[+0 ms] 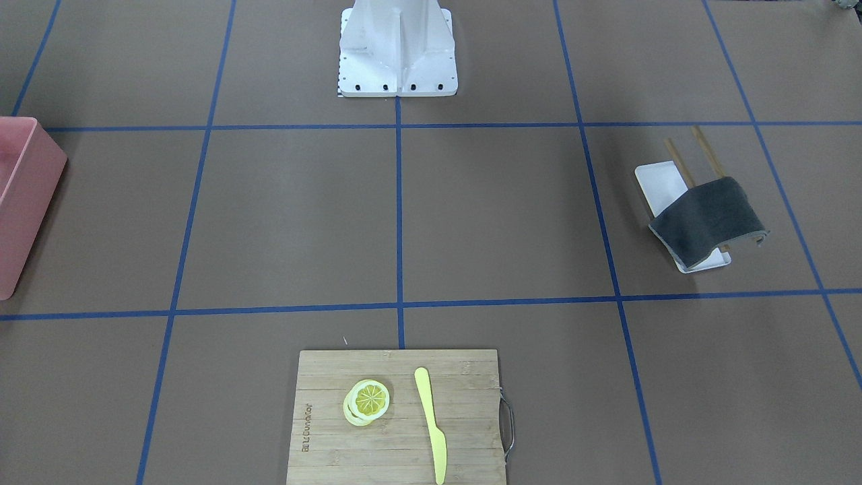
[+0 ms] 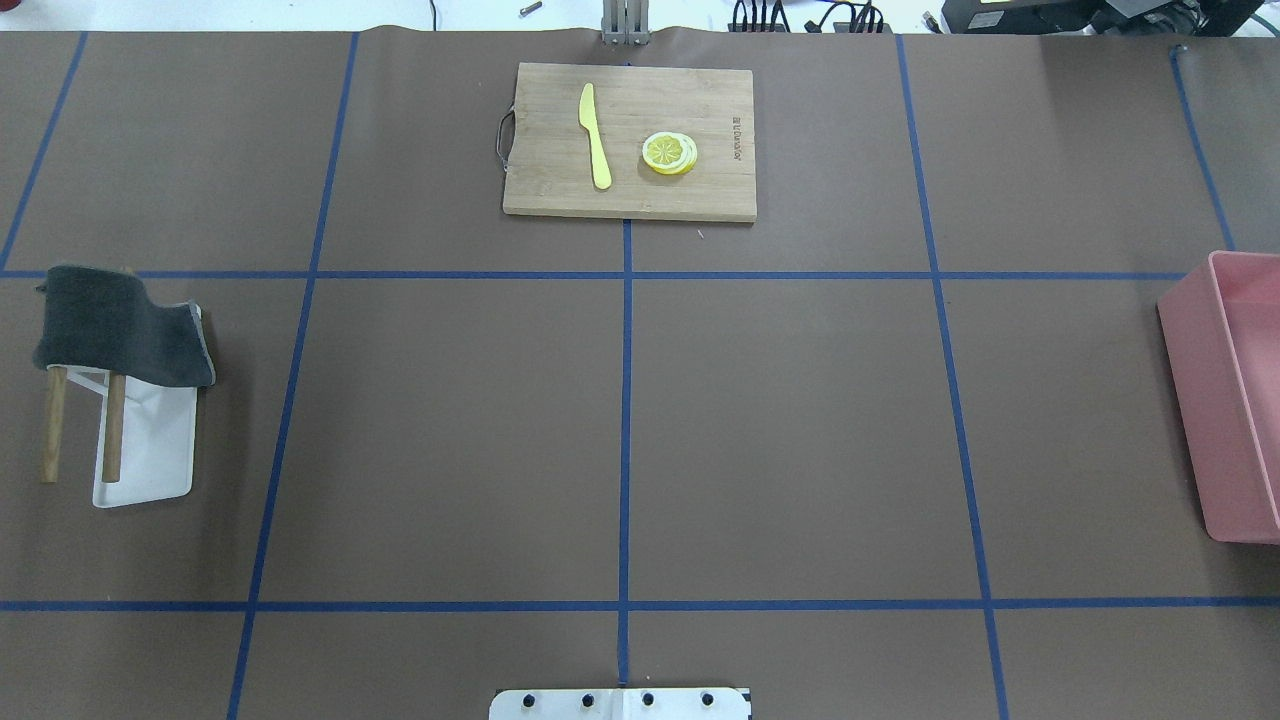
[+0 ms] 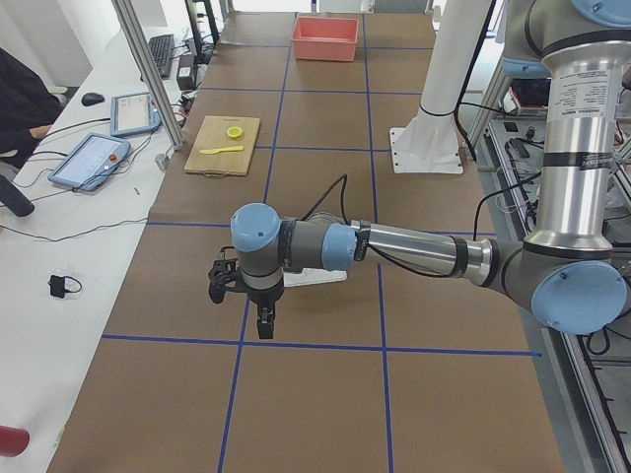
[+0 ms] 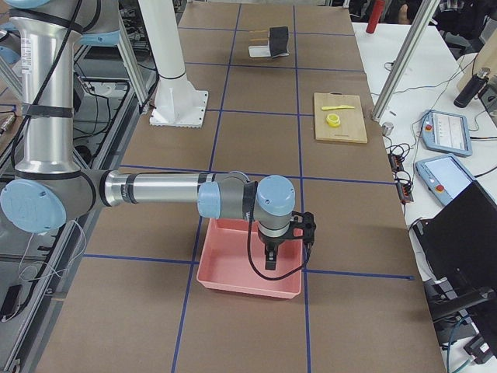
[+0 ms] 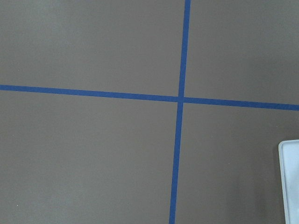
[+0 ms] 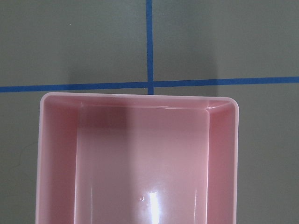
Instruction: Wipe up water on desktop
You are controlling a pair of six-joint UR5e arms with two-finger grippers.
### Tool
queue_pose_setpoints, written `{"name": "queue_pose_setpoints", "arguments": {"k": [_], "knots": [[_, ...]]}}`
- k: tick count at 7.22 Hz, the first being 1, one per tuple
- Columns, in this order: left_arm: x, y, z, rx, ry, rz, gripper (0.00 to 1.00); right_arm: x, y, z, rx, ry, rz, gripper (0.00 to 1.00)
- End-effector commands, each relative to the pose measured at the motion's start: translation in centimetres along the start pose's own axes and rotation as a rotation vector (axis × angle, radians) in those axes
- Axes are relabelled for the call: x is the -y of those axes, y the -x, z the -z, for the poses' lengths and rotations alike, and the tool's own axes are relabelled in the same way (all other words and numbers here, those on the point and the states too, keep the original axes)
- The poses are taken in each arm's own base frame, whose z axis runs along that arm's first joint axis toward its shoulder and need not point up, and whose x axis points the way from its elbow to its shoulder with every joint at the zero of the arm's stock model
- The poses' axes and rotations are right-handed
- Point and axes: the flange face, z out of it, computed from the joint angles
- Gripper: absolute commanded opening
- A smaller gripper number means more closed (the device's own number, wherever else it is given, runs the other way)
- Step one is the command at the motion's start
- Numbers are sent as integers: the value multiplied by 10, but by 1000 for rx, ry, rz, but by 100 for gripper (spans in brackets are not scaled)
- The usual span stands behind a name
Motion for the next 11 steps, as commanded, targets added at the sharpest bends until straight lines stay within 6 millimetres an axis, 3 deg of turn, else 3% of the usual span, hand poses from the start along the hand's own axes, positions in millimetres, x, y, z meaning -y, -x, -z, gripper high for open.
{"name": "queue_pose_setpoints", "arguments": {"k": [1,5,8,9,11], "knots": [[0,-2,3,-1,-7,-1,98,1,-1,-1,0,1,-3,100],[2,-7,5,-3,-12,-10,98,-4,-1,-2,17,5,-6,100],[10,-31,27,-43,-50,15,98,-3,-2,-2,-1,0,0,100],[20,-47,36,-48,-63,-5,98,0,0,0,-6,-4,4,100],[20,-77,44,-177,-54,55,98,-3,-5,-2,-32,-3,5,100]]}}
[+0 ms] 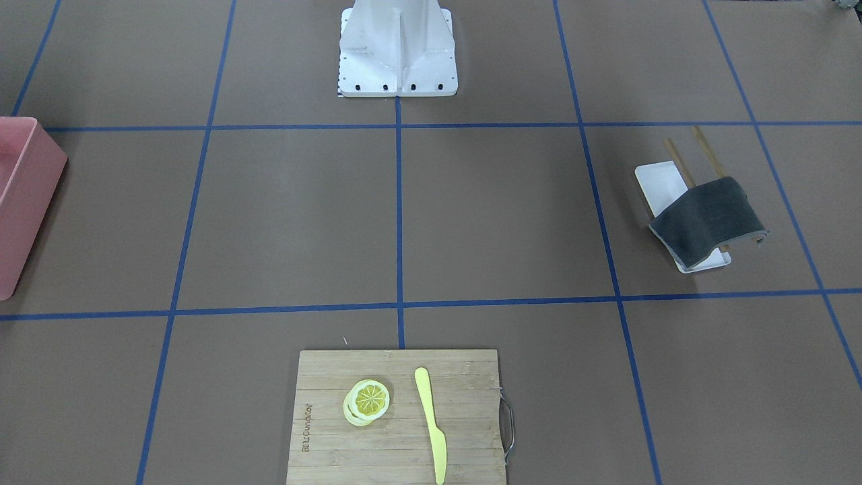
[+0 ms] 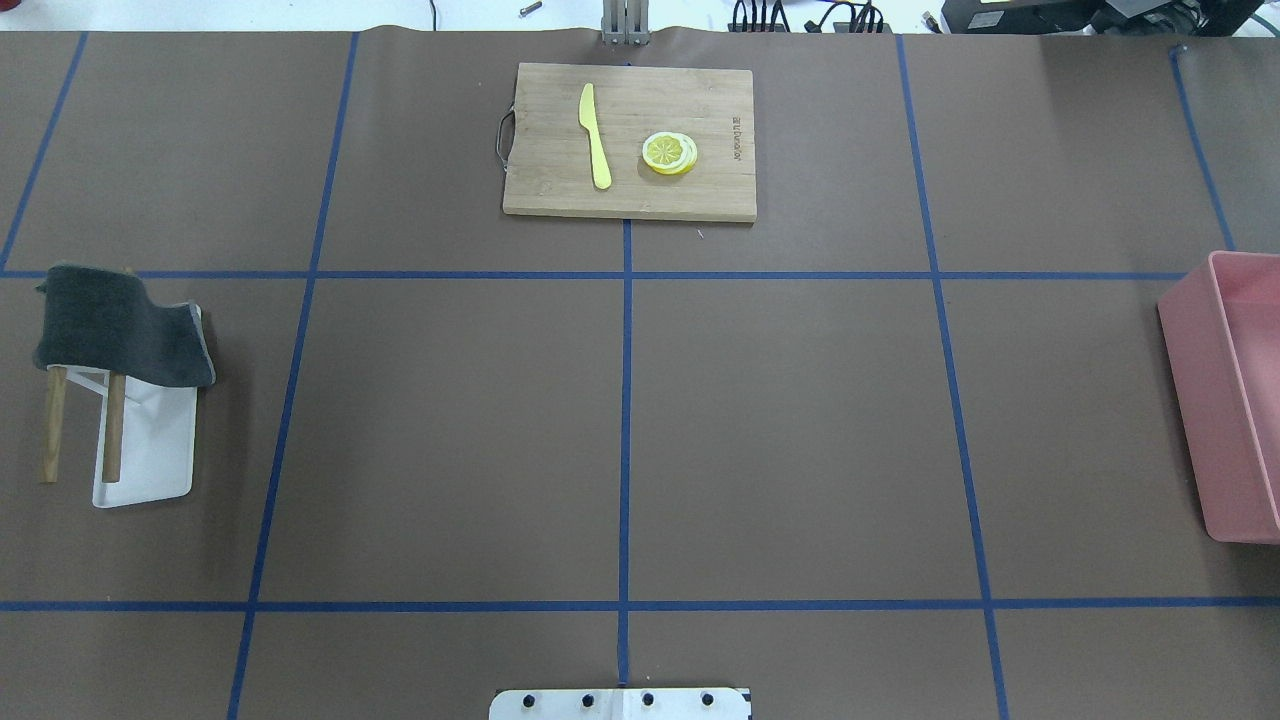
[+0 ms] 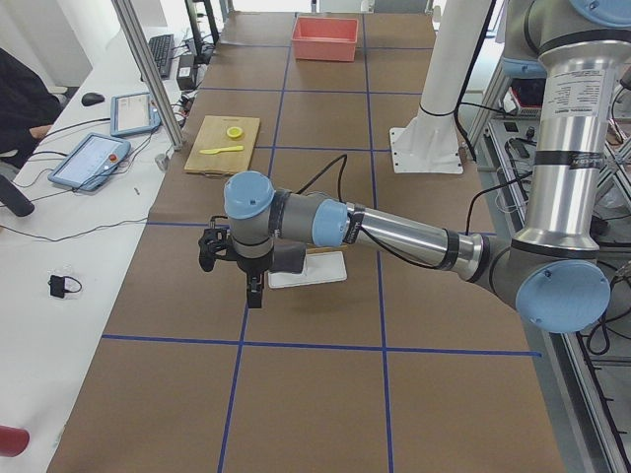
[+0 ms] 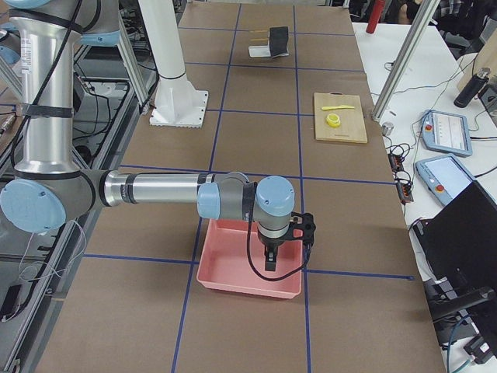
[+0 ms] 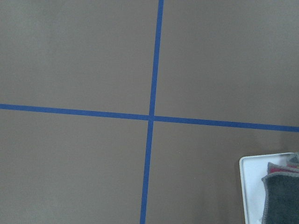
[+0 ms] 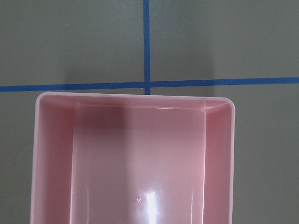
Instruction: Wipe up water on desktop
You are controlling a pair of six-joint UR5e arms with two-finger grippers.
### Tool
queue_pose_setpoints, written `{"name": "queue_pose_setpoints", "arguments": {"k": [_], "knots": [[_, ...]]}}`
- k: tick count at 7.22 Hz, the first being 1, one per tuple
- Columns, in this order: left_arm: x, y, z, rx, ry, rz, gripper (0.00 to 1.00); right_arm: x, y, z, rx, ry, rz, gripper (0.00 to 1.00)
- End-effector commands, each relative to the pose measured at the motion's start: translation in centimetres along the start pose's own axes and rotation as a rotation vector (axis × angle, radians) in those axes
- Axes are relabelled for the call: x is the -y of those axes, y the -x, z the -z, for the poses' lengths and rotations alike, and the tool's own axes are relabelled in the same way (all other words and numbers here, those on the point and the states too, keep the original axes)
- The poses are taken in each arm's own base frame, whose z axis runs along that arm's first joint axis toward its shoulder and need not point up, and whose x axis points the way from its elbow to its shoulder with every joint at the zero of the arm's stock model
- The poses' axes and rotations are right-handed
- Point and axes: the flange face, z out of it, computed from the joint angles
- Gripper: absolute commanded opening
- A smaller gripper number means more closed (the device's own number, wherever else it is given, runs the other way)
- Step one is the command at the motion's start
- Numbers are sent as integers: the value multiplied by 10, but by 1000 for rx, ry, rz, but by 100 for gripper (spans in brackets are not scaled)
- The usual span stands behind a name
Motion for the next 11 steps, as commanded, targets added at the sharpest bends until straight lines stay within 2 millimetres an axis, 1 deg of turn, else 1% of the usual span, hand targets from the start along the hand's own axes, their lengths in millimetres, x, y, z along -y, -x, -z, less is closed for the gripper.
{"name": "queue_pose_setpoints", "arguments": {"k": [1,2,3,4,5,6,7,8,9,10,11], "knots": [[-1,-26,6,-93,4,79,98,-4,-5,-4,-10,5,1,100],[-2,-45,-7,-99,17,112,98,-5,-6,-4,-10,6,3,100],[-7,-60,-21,-115,13,136,98,-6,-5,-4,-3,6,-3,100],[-18,-72,-41,-130,21,167,98,-4,-5,-4,-4,6,-6,100],[-34,-85,-66,-144,29,176,98,-4,-4,-4,5,6,-2,100],[-40,-100,-84,-164,35,194,98,-3,-1,-2,20,2,-5,100],[-48,-111,-104,-130,30,178,98,-1,1,-1,24,-1,-2,100],[-55,-119,-118,-118,47,168,98,0,3,0,25,-3,3,100],[-56,-121,-123,-109,48,161,98,0,4,1,27,-6,13,100],[-57,-128,-134,-90,50,136,97,1,5,2,27,-8,11,100],[-58,-126,-137,-93,47,130,94,4,7,5,28,-13,13,100]]}}
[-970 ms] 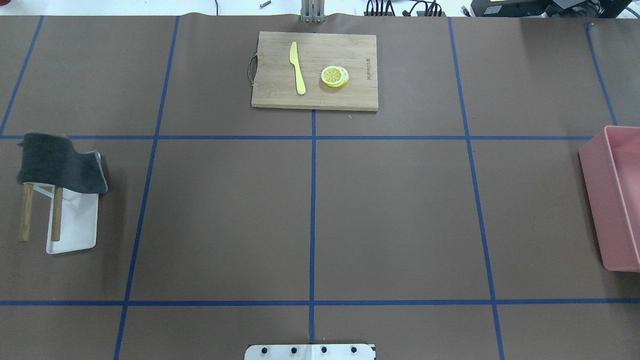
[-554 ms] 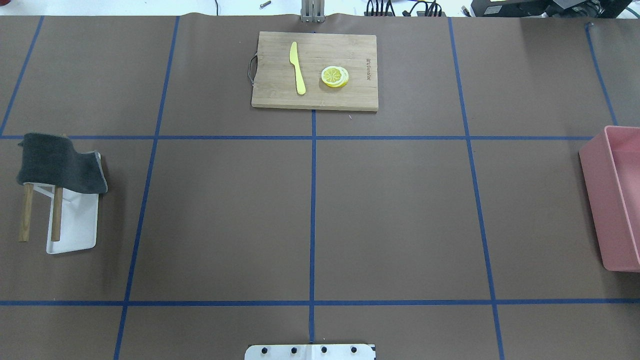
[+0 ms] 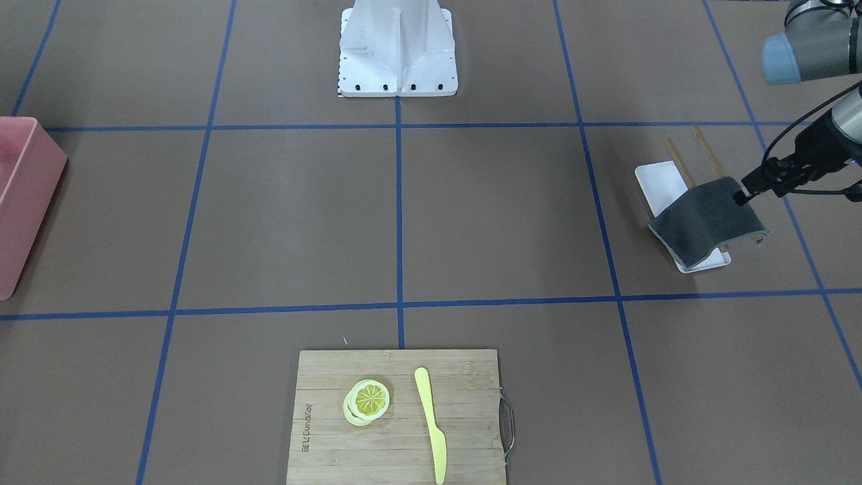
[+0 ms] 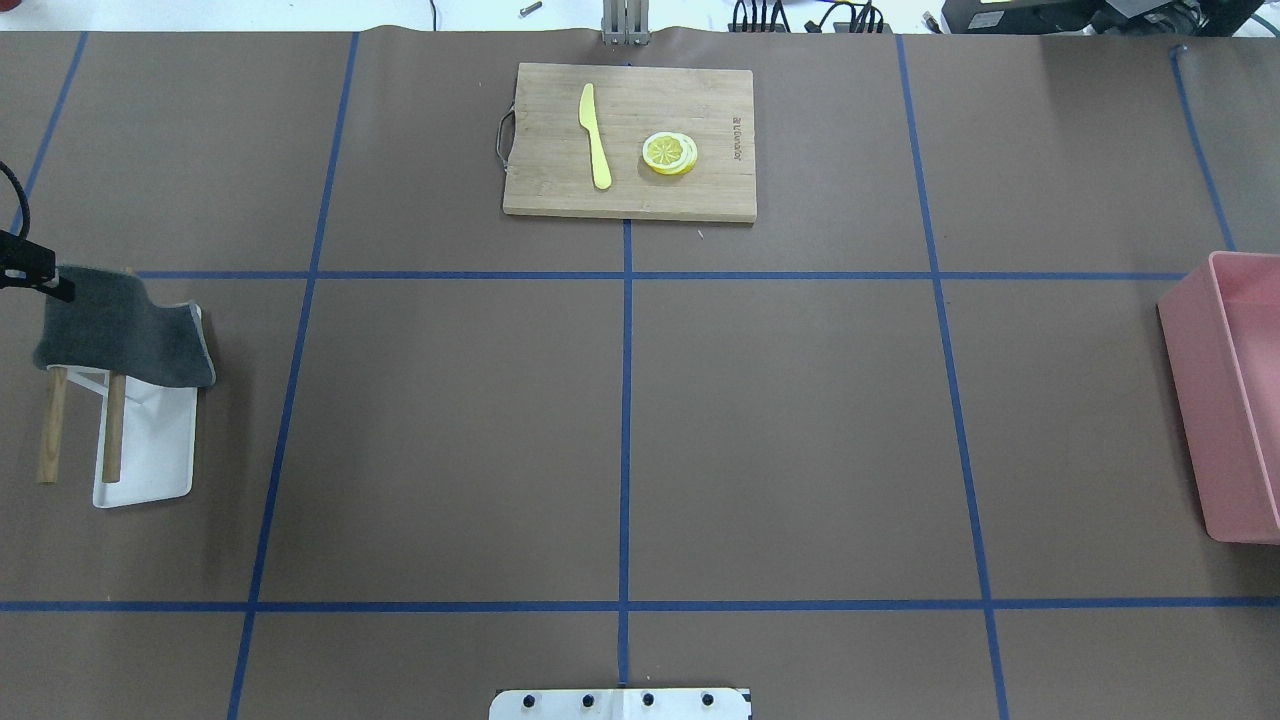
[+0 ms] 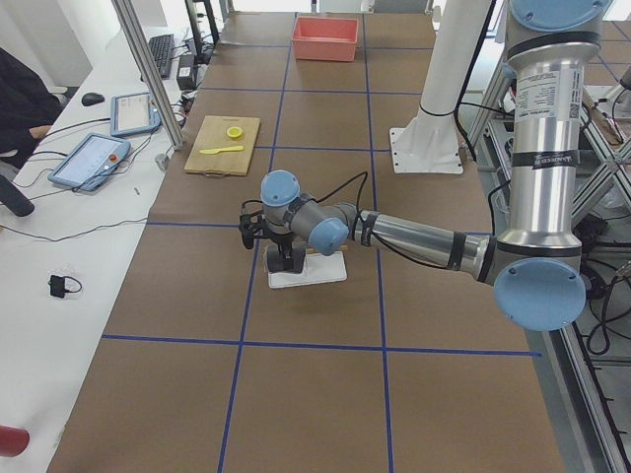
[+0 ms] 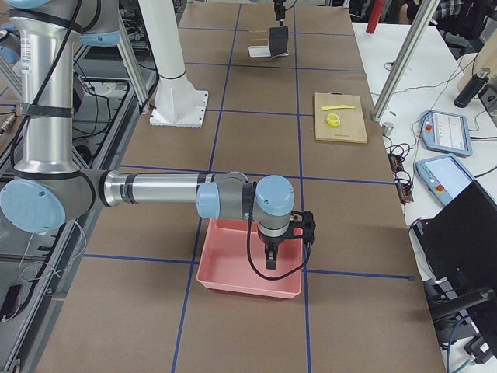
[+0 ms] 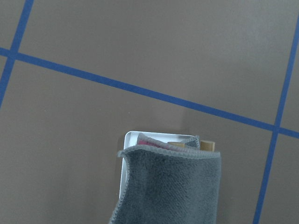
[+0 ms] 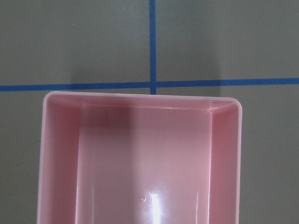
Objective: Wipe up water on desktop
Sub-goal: 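Grasp the grey cloth from the white rack with the left gripper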
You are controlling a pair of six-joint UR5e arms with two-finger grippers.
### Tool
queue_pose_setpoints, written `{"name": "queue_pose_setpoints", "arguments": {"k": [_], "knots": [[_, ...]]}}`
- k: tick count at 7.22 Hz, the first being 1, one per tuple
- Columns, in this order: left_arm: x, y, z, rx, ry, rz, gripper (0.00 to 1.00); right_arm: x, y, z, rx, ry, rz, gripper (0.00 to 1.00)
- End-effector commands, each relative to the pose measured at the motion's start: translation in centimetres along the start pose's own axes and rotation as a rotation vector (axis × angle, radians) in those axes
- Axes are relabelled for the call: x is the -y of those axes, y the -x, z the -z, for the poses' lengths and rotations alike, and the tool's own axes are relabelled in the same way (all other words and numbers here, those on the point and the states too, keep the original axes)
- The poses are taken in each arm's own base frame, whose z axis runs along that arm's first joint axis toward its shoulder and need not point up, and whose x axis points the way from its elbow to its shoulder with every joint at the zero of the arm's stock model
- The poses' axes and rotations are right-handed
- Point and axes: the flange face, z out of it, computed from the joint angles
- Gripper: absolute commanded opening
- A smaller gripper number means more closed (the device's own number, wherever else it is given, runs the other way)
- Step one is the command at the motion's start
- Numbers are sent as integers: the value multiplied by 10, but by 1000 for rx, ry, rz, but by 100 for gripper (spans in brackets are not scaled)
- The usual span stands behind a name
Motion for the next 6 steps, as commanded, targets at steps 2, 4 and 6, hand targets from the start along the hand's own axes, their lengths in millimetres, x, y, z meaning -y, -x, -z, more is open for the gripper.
{"name": "queue_pose_setpoints", "arguments": {"k": [2,4,6], "knots": [[-2,3,-9,9,2,-5,44,4,5,3,3,-7,5,100],[-2,-1,-7,2,1,-6,3,5,9,7,12,-14,11,100],[-4,-5,-3,-8,-2,-15,0,5,9,7,12,-15,12,100]]}}
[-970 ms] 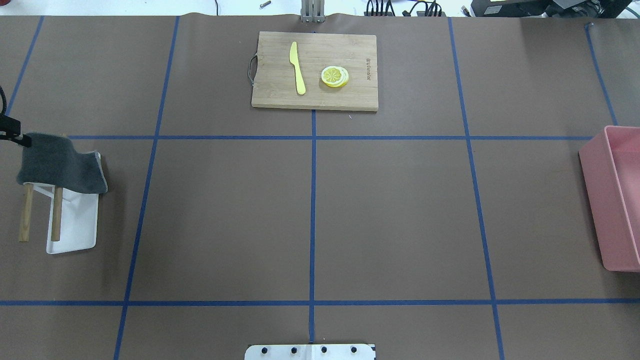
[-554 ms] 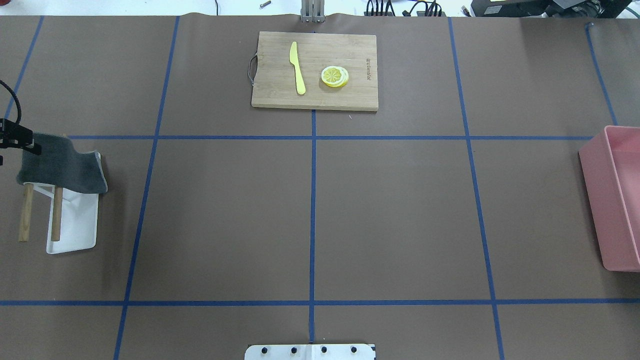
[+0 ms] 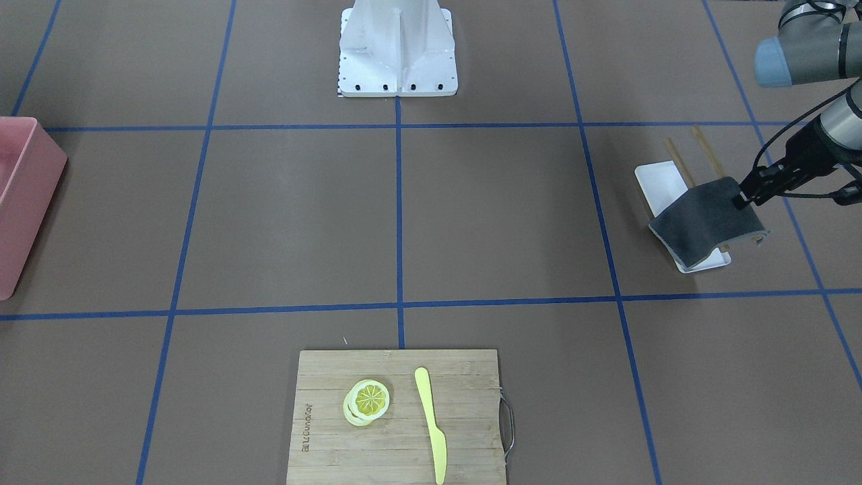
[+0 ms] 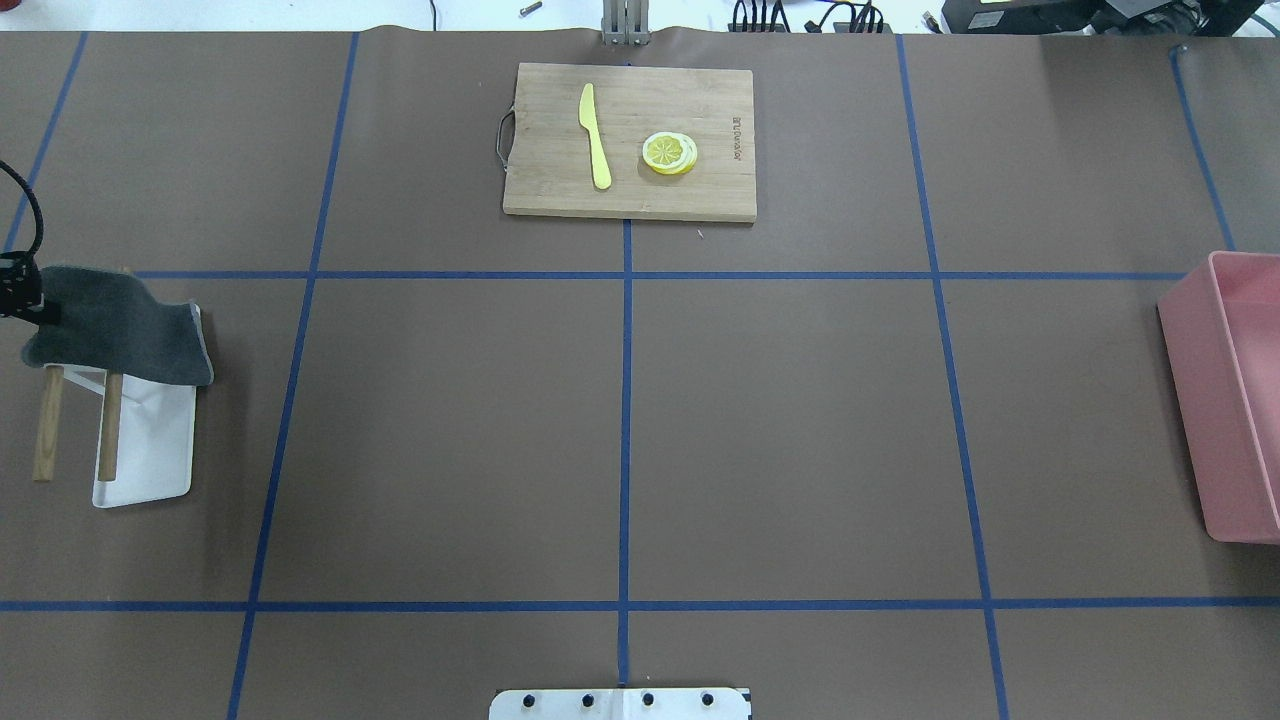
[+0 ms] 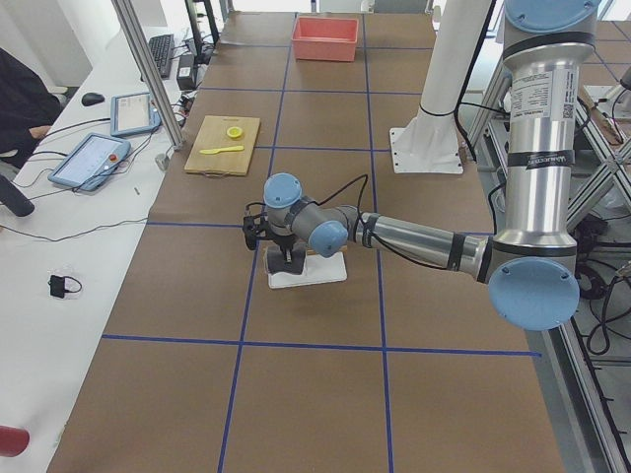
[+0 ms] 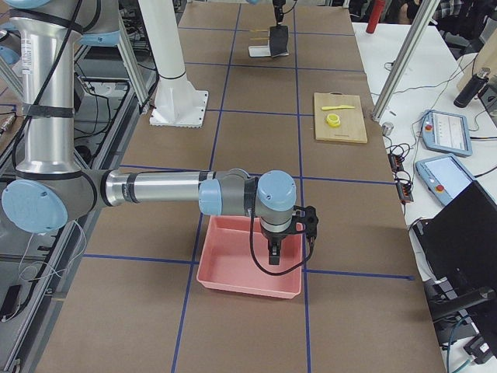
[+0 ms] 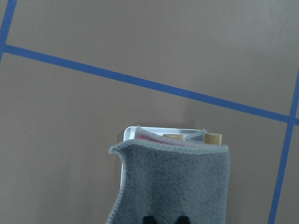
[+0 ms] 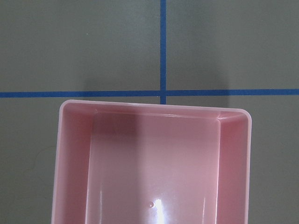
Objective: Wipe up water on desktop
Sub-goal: 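Grasp the grey cloth from the white rack with the left gripper, then carry the grey cloth toward the table center while the right gripper approaches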
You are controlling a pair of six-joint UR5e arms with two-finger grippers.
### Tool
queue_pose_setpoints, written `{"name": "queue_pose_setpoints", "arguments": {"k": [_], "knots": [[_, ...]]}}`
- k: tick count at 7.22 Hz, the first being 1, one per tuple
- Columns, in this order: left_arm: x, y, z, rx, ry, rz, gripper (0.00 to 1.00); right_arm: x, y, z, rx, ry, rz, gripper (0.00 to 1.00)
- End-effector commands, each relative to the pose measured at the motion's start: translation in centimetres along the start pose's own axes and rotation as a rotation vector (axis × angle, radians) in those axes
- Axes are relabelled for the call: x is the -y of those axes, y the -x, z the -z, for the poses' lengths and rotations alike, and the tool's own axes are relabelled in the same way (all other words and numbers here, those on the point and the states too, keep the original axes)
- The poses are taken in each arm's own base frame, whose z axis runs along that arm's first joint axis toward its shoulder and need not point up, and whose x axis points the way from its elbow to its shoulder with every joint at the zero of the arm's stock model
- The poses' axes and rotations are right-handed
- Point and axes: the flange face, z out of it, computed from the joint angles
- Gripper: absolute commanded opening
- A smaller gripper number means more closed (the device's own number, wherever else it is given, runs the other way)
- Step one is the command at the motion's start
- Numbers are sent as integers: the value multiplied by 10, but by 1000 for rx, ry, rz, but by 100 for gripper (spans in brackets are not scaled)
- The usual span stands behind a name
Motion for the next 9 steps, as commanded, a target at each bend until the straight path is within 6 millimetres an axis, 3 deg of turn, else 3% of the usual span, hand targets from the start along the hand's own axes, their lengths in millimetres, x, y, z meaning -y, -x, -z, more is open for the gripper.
{"name": "queue_pose_setpoints", "arguments": {"k": [1,2,3,5,7,8,9], "knots": [[-3,-4,9,-13,-8,-9,0,0,1,0,3,0,2,100],[-7,-9,14,-44,19,-16,0,0,1,1,3,-1,1,100],[1,-2,35,-84,17,9,0,1,4,3,1,-5,6,100],[14,8,72,-156,13,63,0,13,32,16,16,-33,17,100],[25,-23,91,-162,21,117,0,50,125,28,53,-56,101,100],[38,-56,105,-176,18,203,0,58,169,26,74,-54,184,100],[49,-88,116,-197,15,282,0,57,198,29,92,-64,245,100]]}}
